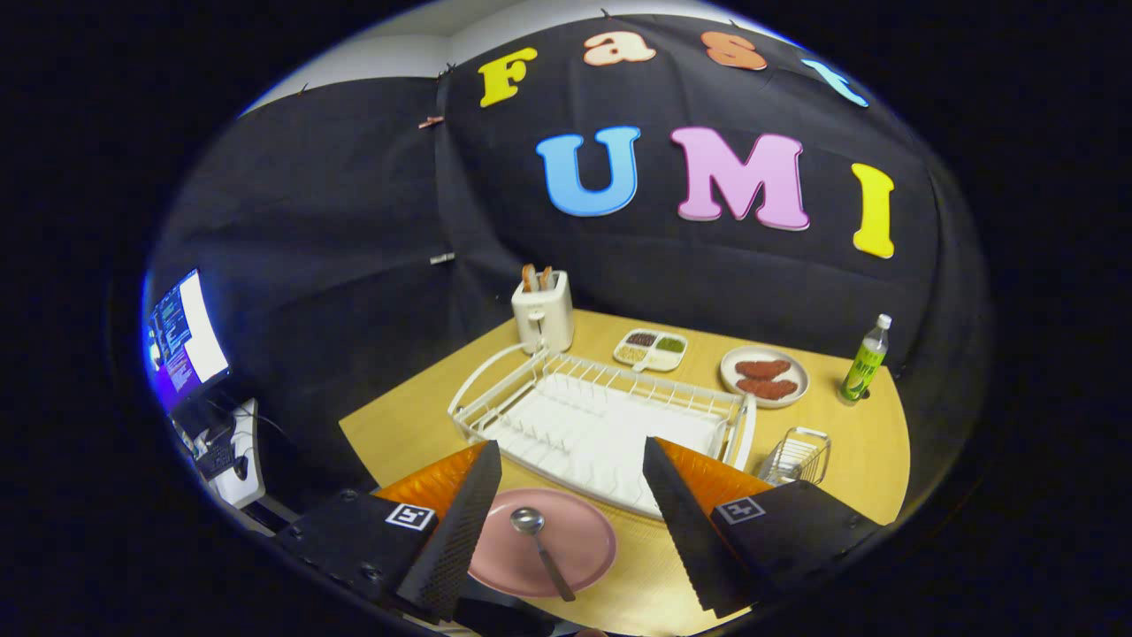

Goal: Take the plate from the dish rack, then take the spoon from the basket and place it into the plate.

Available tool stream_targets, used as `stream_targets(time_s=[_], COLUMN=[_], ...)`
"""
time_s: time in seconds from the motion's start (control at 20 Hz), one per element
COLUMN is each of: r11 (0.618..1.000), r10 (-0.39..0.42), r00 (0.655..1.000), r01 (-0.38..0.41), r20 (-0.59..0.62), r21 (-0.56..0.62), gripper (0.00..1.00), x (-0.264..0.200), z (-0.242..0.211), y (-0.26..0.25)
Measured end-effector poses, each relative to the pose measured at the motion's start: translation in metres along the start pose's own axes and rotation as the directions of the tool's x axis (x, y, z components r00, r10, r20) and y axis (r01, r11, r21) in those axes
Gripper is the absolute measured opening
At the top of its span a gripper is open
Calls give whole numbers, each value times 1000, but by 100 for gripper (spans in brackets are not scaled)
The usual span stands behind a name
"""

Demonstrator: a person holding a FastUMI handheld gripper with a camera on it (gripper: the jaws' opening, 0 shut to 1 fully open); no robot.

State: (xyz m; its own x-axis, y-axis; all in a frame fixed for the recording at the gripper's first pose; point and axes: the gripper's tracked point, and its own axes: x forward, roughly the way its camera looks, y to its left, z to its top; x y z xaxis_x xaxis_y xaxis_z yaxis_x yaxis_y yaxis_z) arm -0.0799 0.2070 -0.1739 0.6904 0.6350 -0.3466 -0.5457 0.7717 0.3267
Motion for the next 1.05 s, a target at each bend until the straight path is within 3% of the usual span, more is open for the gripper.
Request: stream_targets(time_s=[0.2,0.5,0.85,1.05], r11=[992,934,893,892], r10=[-123,-350,-447,-447], r00=[983,899,846,844], r01=[122,357,442,446], r20=[132,265,292,298], r21=[18,24,87,73], gripper=[99,98,98,98], x=[-33,-82,-103,-104], z=[66,112,111,107], y=[-34,-88,-118,-127])
